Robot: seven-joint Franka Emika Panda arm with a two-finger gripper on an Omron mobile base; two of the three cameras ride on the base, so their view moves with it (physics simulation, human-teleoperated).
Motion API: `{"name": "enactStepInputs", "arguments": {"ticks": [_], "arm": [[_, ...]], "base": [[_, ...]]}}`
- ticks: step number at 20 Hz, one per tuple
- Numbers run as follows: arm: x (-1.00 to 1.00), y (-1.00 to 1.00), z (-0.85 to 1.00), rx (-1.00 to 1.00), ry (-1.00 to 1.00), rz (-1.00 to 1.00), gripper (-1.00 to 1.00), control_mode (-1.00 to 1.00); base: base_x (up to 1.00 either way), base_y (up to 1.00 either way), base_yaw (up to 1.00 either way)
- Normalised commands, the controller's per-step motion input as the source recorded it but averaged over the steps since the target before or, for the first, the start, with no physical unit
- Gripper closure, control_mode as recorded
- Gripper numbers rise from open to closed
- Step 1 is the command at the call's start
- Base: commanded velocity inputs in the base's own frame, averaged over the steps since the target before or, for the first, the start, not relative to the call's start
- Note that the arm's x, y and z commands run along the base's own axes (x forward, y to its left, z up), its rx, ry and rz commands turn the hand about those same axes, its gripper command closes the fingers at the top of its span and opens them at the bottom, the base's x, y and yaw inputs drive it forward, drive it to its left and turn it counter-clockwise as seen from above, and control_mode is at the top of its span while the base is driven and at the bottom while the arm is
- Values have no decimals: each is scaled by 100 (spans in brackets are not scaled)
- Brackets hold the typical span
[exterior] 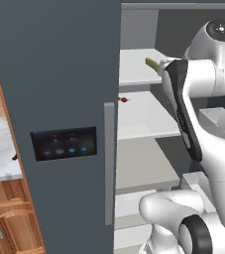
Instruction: Retrieve the butter from the fridge and place it on a plate on the dining table. Then retrieve the butter knife by the fridge and place it near the plate.
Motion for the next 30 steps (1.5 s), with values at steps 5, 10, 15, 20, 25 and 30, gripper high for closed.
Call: {"name": "enactStepInputs", "arguments": {"ticks": [5, 10, 15, 20, 25, 30], "arm": [[70, -13, 0, 0, -5, 1, -100, -100], [79, -6, 0, 0, 1, 0, -100, -100], [66, -17, 0, 0, 7, 0, -100, -100], [63, -3, 0, 0, 4, 1, -100, -100], [48, 0, -1, 0, 3, 0, -100, -100], [36, 0, -9, 0, 0, 0, -100, -100]], "base": [[0, 0, 0], [0, 0, 0], [0, 0, 0], [0, 0, 0], [0, 0, 0], [0, 0, 0]]}}
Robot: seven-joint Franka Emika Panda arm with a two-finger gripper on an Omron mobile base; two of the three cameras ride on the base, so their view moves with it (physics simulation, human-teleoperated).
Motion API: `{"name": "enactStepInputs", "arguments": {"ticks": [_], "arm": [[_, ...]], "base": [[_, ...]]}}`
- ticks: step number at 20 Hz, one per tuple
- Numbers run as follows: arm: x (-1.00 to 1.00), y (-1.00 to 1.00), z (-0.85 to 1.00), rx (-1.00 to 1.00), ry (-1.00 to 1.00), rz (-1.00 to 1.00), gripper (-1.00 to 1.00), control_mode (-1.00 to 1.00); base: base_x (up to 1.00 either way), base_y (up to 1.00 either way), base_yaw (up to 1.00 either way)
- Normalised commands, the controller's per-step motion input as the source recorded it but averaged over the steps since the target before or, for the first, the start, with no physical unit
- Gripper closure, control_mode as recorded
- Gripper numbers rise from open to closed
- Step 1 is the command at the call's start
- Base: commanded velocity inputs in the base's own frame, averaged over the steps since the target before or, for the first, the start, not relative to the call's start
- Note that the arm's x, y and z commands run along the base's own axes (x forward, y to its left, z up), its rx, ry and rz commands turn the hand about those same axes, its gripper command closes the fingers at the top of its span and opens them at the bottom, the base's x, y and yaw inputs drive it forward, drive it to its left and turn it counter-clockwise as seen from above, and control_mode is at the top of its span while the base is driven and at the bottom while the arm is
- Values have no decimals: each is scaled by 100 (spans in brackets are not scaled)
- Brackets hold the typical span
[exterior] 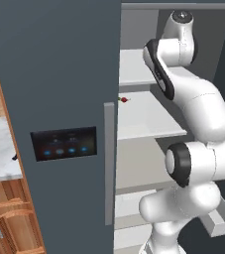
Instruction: Retrieve the butter from the fridge and place it on a plate on the dining table. Then retrieve the butter knife by the fridge and place it near the plate.
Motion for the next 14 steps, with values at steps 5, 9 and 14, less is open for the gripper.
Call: {"name": "enactStepInputs", "arguments": {"ticks": [5, 9, 14], "arm": [[41, 0, -18, 0, 0, 3, -100, -100], [41, -1, -9, 0, 0, 4, -100, -100], [32, -13, 0, 0, 1, 7, -100, -100]], "base": [[0, 0, 0], [0, 0, 0], [0, 0, 0]]}}
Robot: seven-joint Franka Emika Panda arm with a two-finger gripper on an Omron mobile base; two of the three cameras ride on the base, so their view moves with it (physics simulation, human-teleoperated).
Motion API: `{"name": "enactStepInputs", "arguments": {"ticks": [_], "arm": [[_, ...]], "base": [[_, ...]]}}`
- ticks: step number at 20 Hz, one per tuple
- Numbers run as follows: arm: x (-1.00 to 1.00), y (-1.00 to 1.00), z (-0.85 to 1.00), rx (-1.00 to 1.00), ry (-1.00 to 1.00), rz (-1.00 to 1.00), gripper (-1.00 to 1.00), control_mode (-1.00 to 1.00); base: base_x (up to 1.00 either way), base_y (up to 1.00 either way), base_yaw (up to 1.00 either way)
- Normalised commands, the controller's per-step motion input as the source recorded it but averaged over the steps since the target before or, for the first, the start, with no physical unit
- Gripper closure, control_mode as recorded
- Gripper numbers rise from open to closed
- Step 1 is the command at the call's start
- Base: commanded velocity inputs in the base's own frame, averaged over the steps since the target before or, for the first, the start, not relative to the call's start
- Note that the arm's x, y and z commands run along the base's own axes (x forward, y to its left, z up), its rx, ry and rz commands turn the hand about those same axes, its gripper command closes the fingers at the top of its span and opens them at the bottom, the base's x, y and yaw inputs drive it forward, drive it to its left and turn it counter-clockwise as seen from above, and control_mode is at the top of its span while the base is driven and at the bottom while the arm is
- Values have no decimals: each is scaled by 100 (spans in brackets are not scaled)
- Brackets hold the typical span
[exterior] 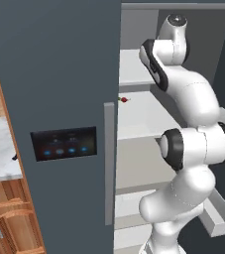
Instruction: Retrieve the butter from the fridge and place it on a plate on the dining table. Then retrieve the butter knife by the fridge and place it near the plate.
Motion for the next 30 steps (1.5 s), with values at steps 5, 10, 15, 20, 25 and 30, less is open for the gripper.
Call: {"name": "enactStepInputs", "arguments": {"ticks": [5, 10, 15, 20, 25, 30], "arm": [[39, -10, -8, 0, 4, 6, -100, -100], [31, -1, -9, 0, 5, 9, -100, -100], [11, 0, -16, 0, 13, 6, -100, -100], [2, 0, -6, 0, 8, 0, -100, -100], [5, 0, -11, 0, 6, 0, 100, -100], [0, 0, 0, 0, 0, 0, 100, -100]], "base": [[0, 0, 0], [0, 0, 0], [0, 0, 0], [0, 0, 0], [0, 0, 0], [0, 0, 0]]}}
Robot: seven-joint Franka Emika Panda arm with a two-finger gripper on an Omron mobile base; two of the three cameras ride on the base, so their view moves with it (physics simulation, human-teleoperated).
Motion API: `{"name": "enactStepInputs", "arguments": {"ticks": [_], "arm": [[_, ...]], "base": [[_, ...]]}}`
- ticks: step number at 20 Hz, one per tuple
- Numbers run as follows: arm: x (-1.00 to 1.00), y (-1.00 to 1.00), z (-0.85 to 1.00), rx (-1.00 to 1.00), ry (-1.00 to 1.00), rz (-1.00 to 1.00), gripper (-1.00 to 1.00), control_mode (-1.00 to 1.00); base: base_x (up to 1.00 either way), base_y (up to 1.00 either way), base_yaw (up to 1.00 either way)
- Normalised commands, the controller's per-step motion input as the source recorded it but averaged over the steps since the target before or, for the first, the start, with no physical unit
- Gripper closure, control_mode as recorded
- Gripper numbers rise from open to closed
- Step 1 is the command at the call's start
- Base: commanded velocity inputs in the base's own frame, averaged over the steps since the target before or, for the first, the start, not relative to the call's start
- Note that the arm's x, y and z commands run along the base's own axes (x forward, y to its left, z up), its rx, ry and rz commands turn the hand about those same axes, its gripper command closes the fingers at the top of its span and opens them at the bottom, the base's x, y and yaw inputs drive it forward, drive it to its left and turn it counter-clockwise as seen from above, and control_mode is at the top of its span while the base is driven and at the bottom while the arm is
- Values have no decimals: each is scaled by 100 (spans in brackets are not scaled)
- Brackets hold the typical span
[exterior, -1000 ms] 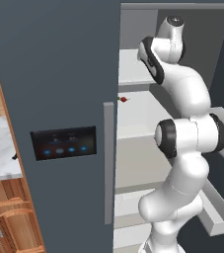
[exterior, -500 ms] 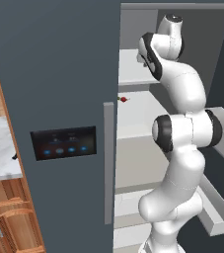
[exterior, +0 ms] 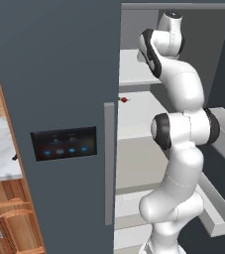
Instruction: Retrieve the butter from the fridge and place it on a plate on the dining table. Then retrieve the butter knife by the fridge and place it near the plate.
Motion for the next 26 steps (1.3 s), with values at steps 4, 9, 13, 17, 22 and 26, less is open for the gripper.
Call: {"name": "enactStepInputs", "arguments": {"ticks": [4, 9, 13, 17, 22, 26], "arm": [[-3, 5, 0, 0, -7, -4, 100, -100], [-3, 2, 0, 0, -37, -11, 100, -100], [-2, 9, 0, 0, -26, -10, 100, -100], [-28, 26, 0, -1, -2, -12, 100, -100], [-88, 17, 21, 0, 1, -8, 100, -100], [-100, 15, 2, 0, -2, 0, 100, -100]], "base": [[0, 0, 0], [0, 0, 0], [0, 0, 0], [0, 0, 0], [0, 0, 0], [0, 0, 0]]}}
